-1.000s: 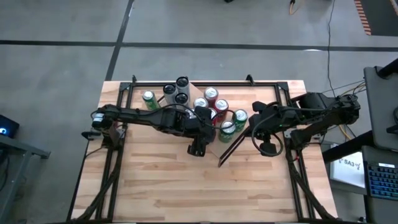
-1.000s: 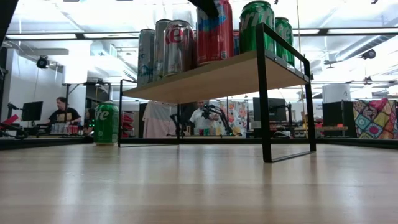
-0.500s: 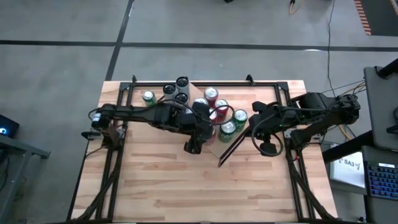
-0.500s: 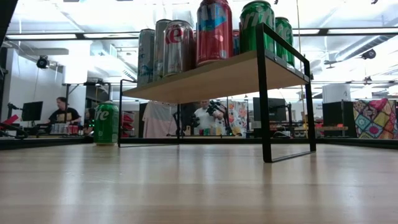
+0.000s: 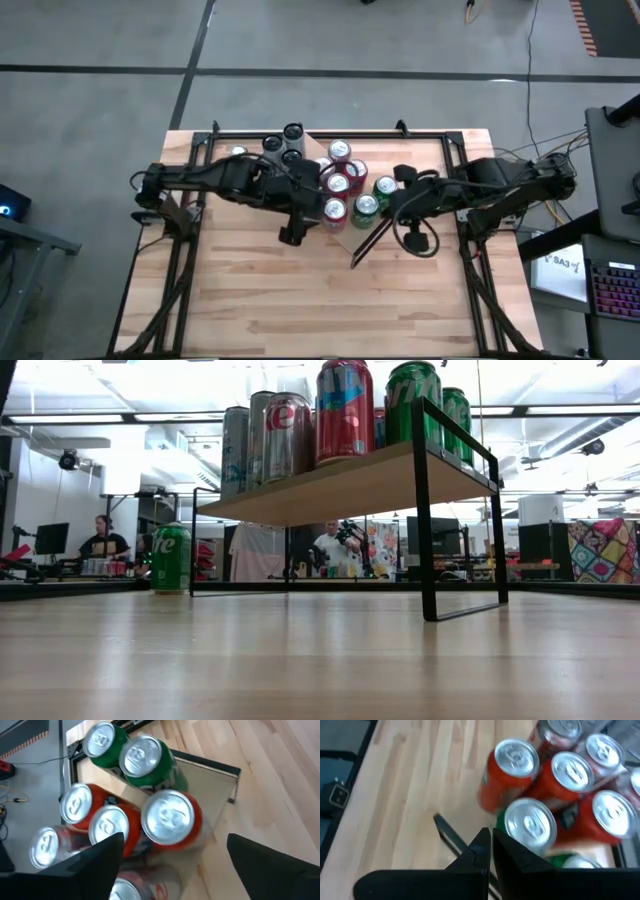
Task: Place canned beverage on shelf
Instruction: Put the orange soda can on the shelf aligned with the other orange soda can
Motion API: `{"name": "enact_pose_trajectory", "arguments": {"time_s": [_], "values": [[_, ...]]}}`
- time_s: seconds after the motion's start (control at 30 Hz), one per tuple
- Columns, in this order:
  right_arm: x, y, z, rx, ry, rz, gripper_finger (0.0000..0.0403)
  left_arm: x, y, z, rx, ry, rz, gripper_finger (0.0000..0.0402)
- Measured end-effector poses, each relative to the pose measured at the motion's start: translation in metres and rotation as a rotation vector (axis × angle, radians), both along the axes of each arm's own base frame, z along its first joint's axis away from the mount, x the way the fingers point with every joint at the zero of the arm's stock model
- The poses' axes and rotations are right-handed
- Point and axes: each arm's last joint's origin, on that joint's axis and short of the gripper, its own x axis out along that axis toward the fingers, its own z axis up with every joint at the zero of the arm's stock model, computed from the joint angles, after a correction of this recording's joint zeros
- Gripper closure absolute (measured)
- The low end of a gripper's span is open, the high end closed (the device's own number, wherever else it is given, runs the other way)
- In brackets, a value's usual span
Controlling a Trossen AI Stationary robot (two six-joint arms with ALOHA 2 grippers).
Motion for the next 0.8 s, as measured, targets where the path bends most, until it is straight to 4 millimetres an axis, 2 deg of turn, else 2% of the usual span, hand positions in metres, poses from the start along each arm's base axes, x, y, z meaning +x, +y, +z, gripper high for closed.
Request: {"name": "enact_pose_trajectory", "arguments": {"time_s": [0.13, 0.33, 0.6, 0.8], "values": [[0.013, 0.003, -0.011, 0.013, -0.064, 0.012, 0.0394, -0.017, 0.0, -0.004, -0.022, -0.003, 0.025, 0.0103], [0.025, 0.007, -0.023, 0.007, -0.111, 0.034, 0.0394, -0.051, -0.006, -0.011, -0.048, -0.152, 0.098, 0.0174], [0.04, 0.01, -0.026, -0.01, -0.245, 0.07, 0.0394, -0.078, -0.02, -0.047, -0.071, -0.4, 0.101, 0.0242], [0.061, 0.012, -0.039, -0.106, -0.245, -0.017, 0.0394, -0.092, -0.023, -0.081, -0.109, -0.514, 0.08, 0.0281]]}}
